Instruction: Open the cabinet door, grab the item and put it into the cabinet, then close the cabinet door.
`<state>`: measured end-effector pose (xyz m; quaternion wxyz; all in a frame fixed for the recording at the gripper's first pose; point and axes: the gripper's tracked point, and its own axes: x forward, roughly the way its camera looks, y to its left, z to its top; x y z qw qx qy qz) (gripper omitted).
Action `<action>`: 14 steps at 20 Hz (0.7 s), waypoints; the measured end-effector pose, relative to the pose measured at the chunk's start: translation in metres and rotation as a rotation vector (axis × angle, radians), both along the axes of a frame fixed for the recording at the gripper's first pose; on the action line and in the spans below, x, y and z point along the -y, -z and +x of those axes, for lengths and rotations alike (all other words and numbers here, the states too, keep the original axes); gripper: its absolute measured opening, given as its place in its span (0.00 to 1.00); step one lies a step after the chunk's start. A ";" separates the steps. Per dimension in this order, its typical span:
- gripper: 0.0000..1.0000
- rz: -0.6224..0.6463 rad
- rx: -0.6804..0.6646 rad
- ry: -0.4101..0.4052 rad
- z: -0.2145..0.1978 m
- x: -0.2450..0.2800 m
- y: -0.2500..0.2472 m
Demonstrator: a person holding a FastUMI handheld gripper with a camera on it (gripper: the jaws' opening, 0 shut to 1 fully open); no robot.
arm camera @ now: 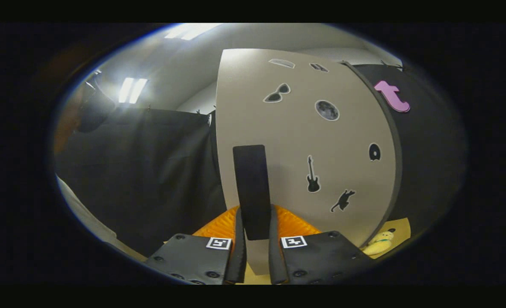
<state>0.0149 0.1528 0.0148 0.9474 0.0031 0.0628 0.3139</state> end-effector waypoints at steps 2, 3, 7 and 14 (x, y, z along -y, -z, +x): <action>0.29 0.012 0.007 0.042 -0.006 0.011 -0.004; 0.29 0.021 0.011 0.070 -0.007 0.016 -0.006; 0.28 0.002 0.043 0.179 -0.001 0.035 -0.006; 0.28 -0.061 0.080 0.269 -0.001 0.067 -0.008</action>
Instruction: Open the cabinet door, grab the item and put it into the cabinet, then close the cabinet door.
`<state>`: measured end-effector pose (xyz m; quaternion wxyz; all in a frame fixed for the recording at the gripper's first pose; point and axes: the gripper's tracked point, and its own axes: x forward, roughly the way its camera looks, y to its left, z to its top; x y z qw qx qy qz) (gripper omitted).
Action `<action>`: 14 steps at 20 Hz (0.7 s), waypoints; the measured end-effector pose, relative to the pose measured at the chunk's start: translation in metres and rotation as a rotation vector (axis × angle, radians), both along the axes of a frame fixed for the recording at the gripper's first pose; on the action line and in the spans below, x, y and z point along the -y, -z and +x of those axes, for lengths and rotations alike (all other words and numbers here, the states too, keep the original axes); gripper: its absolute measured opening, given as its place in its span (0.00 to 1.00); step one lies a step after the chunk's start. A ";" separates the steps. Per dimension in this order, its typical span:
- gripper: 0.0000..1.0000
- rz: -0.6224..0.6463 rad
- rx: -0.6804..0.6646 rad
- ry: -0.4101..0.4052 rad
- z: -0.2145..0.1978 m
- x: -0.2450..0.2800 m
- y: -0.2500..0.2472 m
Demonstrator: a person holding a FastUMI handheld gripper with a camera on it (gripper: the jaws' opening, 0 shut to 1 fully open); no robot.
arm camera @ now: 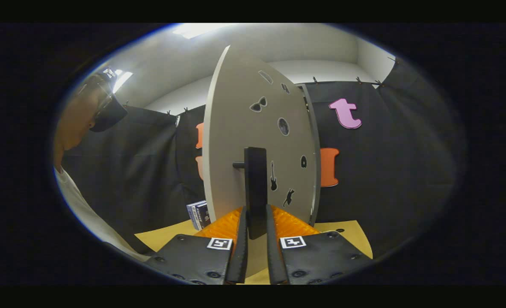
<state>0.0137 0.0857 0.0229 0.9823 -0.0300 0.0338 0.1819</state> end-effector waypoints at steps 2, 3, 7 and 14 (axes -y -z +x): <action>0.28 0.034 -0.007 0.035 0.002 0.002 0.000; 0.28 0.038 -0.005 0.060 0.004 0.005 0.001; 0.27 0.032 0.003 0.122 0.005 0.018 -0.001; 0.26 0.093 0.004 0.243 0.004 0.036 -0.004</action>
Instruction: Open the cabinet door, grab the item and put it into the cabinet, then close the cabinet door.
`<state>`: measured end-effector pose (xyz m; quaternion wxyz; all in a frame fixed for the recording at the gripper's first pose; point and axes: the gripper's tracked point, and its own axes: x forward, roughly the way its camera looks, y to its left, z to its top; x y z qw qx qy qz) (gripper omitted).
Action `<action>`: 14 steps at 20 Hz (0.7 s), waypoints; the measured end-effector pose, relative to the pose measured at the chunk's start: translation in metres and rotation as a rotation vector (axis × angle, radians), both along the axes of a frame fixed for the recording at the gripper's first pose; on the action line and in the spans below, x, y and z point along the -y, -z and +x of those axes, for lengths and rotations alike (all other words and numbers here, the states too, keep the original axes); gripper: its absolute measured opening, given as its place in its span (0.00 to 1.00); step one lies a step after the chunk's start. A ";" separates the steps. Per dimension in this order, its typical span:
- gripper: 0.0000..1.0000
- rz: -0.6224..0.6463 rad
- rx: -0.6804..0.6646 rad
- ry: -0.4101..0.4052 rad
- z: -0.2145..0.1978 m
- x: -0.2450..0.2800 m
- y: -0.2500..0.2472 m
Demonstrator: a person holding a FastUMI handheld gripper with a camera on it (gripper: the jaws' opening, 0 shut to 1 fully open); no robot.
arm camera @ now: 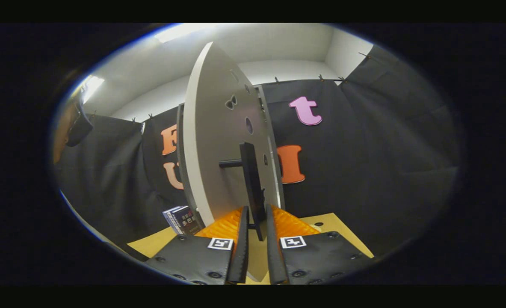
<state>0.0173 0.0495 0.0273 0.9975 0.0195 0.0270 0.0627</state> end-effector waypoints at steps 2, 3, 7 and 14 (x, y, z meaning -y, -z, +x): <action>0.26 0.020 0.005 0.042 -0.001 0.009 -0.002; 0.26 0.029 0.009 0.069 -0.002 0.013 -0.003; 0.25 0.025 0.027 0.164 -0.009 0.031 -0.006; 0.23 0.028 0.270 -0.010 -0.006 -0.002 -0.054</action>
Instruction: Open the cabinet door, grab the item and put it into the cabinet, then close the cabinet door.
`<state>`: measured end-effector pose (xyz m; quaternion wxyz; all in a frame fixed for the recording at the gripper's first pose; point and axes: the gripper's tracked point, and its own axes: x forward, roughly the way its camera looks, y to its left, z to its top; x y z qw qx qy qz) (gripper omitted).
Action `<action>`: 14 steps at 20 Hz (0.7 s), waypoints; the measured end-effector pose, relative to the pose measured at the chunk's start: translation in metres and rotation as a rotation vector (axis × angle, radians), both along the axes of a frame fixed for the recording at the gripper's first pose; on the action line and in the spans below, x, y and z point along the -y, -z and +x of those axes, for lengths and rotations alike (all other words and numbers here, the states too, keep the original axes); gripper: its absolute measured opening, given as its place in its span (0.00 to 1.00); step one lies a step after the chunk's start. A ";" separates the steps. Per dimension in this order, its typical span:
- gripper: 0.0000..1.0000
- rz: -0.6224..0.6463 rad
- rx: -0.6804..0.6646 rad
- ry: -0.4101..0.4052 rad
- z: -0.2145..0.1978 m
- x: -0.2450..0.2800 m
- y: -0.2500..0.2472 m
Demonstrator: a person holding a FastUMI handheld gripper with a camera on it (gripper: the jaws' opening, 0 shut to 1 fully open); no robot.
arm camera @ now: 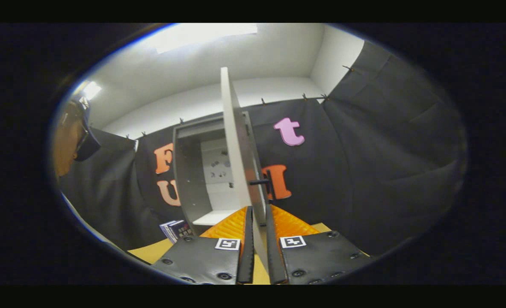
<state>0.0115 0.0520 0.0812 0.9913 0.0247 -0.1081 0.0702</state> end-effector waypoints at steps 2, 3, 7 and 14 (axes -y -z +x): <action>0.23 -0.033 0.161 -0.087 0.008 -0.021 -0.030; 0.23 -0.062 0.208 -0.156 0.010 -0.036 -0.038; 0.22 -0.162 0.261 -0.346 0.036 -0.091 -0.042; 0.38 -0.213 0.051 -0.513 0.153 -0.173 0.037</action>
